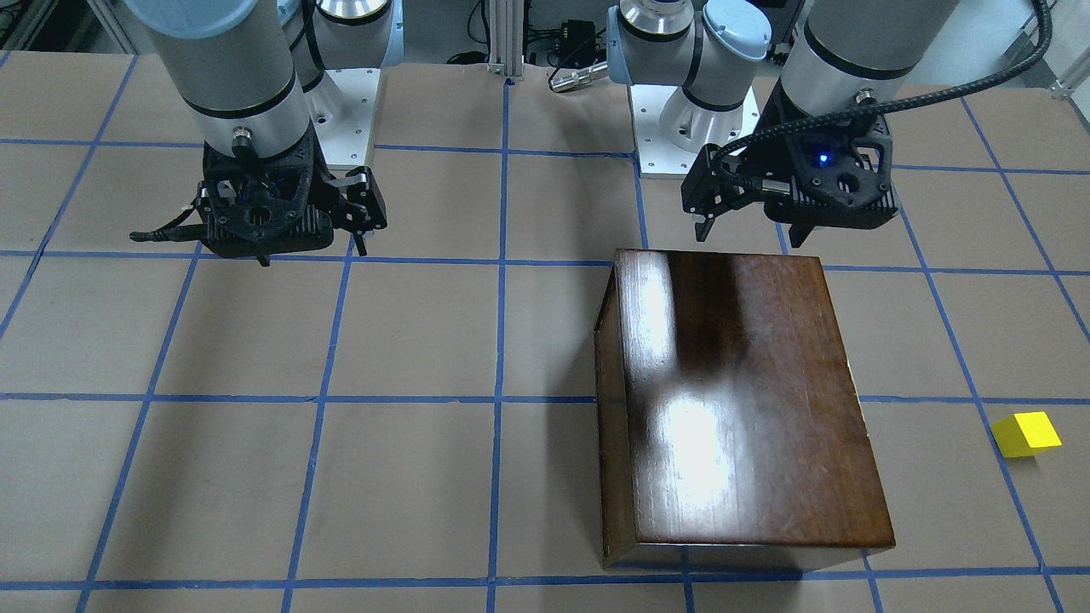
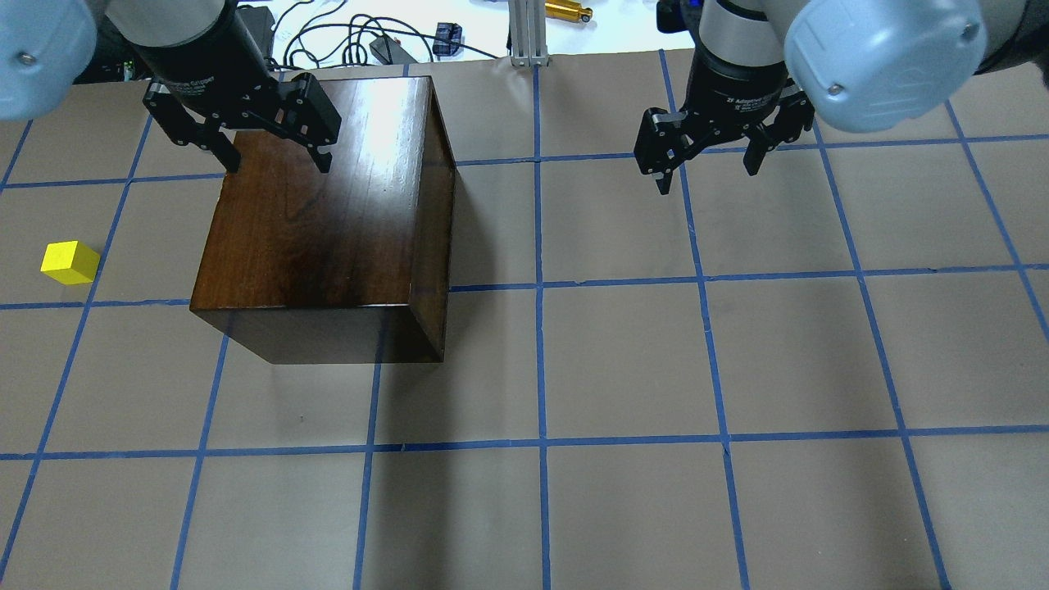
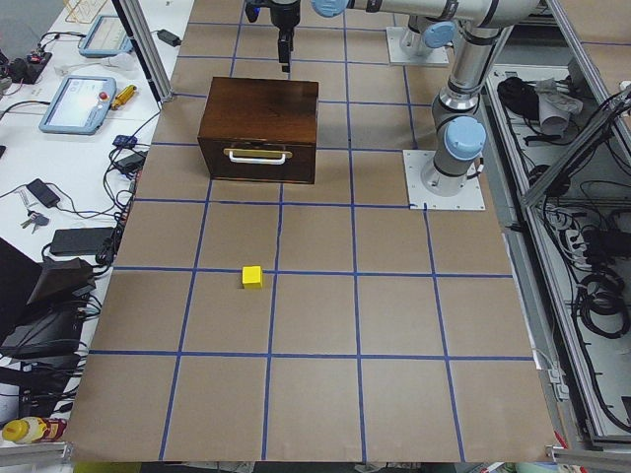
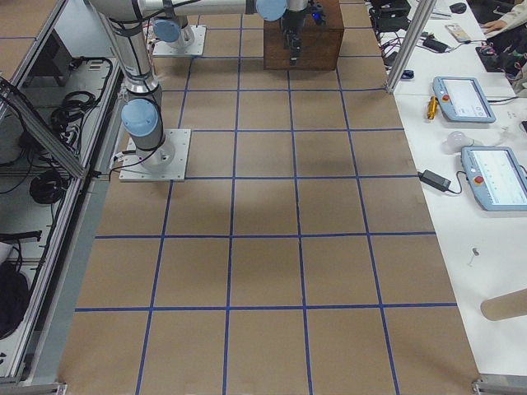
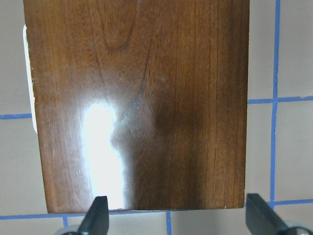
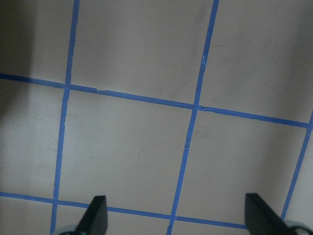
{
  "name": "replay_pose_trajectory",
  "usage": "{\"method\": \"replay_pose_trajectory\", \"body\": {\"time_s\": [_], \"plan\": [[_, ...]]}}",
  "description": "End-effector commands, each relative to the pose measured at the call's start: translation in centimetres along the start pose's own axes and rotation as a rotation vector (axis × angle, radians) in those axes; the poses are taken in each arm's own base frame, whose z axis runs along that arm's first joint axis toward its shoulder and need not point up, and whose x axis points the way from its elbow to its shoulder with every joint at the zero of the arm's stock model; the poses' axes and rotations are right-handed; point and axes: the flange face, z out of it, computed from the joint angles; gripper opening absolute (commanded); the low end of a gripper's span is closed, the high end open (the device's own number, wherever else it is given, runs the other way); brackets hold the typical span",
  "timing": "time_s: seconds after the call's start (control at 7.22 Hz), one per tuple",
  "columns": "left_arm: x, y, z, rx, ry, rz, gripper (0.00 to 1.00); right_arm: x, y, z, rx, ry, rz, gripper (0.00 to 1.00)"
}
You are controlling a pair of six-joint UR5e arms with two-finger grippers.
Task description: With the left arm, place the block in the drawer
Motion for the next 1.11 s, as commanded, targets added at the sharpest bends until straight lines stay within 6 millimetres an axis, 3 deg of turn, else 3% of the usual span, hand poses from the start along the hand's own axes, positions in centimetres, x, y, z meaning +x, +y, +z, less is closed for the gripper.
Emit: {"method": "replay_pose_trajectory", "body": {"time_s": [0.0,0.97], "plan": [[0.01,0.01,-0.02,0.0,0.0,0.0,1.0,0.0,0.0,0.0,0.0,0.0,-0.001,1.0],[-0.03,-0.18,-0.08,0.013,-0.003,-0.009,1.0,0.0,0.0,0.0,0.0,0.0,0.0,1.0]]}}
